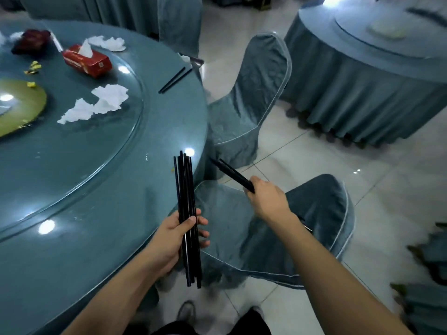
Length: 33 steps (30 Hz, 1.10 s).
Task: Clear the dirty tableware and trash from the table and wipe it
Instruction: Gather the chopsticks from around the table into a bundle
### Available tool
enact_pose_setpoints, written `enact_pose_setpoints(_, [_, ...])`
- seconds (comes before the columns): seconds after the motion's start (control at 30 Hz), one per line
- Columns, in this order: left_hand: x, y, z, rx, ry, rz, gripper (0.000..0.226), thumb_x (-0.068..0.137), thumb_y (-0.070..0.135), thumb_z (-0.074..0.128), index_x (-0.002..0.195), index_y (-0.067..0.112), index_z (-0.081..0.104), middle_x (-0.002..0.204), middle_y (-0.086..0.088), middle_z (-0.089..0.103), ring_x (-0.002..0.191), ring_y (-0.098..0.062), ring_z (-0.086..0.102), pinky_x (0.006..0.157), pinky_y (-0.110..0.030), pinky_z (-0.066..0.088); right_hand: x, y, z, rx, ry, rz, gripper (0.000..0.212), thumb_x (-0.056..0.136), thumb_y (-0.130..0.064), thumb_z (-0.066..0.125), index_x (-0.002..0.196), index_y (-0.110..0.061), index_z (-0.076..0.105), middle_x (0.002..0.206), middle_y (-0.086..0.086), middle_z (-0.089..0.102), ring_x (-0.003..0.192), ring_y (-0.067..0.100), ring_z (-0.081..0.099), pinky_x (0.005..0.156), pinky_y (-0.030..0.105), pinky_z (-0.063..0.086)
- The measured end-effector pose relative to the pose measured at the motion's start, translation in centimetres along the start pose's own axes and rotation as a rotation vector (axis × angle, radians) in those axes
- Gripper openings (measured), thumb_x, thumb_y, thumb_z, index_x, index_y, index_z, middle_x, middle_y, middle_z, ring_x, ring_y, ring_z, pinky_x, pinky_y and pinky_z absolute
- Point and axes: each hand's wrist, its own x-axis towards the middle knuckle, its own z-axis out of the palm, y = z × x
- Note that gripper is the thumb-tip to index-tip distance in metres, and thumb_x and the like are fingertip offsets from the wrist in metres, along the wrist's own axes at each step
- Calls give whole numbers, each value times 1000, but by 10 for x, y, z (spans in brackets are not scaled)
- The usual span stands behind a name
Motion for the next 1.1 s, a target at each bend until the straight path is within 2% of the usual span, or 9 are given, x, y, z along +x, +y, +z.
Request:
enact_pose_setpoints(0.2, [15, -24, 84, 66, -33, 42, 19, 105, 2, 44, 119, -1, 55, 91, -14, 67, 72, -28, 64, 62, -41, 61, -5, 91, -33, 52, -55, 75, 18, 97, -31, 49, 102, -14, 54, 94, 11, 65, 84, 34, 61, 68, 36, 47])
enact_pose_setpoints(0.33, [24, -51, 158, 67, -17, 61, 18, 105, 3, 44, 119, -1, 55, 92, -14, 67, 71, -27, 66, 63, -42, 61, -1, 172, -55, 4, -92, 58, 19, 102, -29, 42, 108, -12, 50, 99, 14, 63, 85, 36, 60, 70, 40, 48])
enact_pose_setpoints(0.4, [26, -67, 197, 36, -8, 66, 19, 105, 3, 45, 120, -1, 55, 92, -14, 69, 72, -27, 67, 66, -43, 61, 2, 212, -67, -47, -96, 31, 18, 104, -25, 38, 114, -12, 46, 97, 12, 58, 83, 33, 55, 69, 39, 42])
enact_pose_setpoints(0.47, [28, -83, 235, 6, 5, 62, 19, 105, 3, 46, 119, -1, 57, 92, -14, 69, 73, -27, 67, 66, -43, 61, 4, 248, -78, -106, -87, 5, 17, 102, -15, 39, 118, -11, 44, 103, 13, 57, 90, 35, 58, 69, 37, 35])
enact_pose_setpoints(0.53, [33, -97, 269, -22, 27, 54, 19, 105, 3, 45, 118, -1, 57, 91, -14, 69, 72, -27, 67, 65, -43, 61, 5, 281, -86, -160, -65, -46, 18, 101, -11, 41, 119, -12, 42, 107, 13, 61, 94, 36, 62, 69, 37, 35])
enact_pose_setpoints(0.63, [46, -114, 312, -42, 43, 25, 20, 104, 3, 46, 120, -2, 57, 92, -14, 70, 74, -28, 67, 66, -44, 61, 7, 324, -95, -186, -20, -100, 13, 101, -14, 44, 114, -12, 41, 104, 13, 65, 88, 35, 64, 64, 37, 36])
enact_pose_setpoints(0.83, [85, -121, 378, -51, 48, 0, 19, 104, 3, 45, 120, -1, 56, 87, -12, 71, 70, -26, 67, 63, -43, 62, 39, 381, -112, -142, -4, -101, 16, 102, -26, 43, 109, -13, 45, 102, 14, 68, 90, 37, 66, 63, 37, 36])
enact_pose_setpoints(1.1, [188, -102, 440, -110, 50, -3, 17, 106, 3, 43, 119, 2, 55, 89, -12, 69, 72, -26, 66, 69, -45, 62, 134, 428, -136, -193, -36, -156, 17, 97, -28, 47, 107, -14, 51, 99, 8, 66, 89, 35, 65, 67, 37, 39])
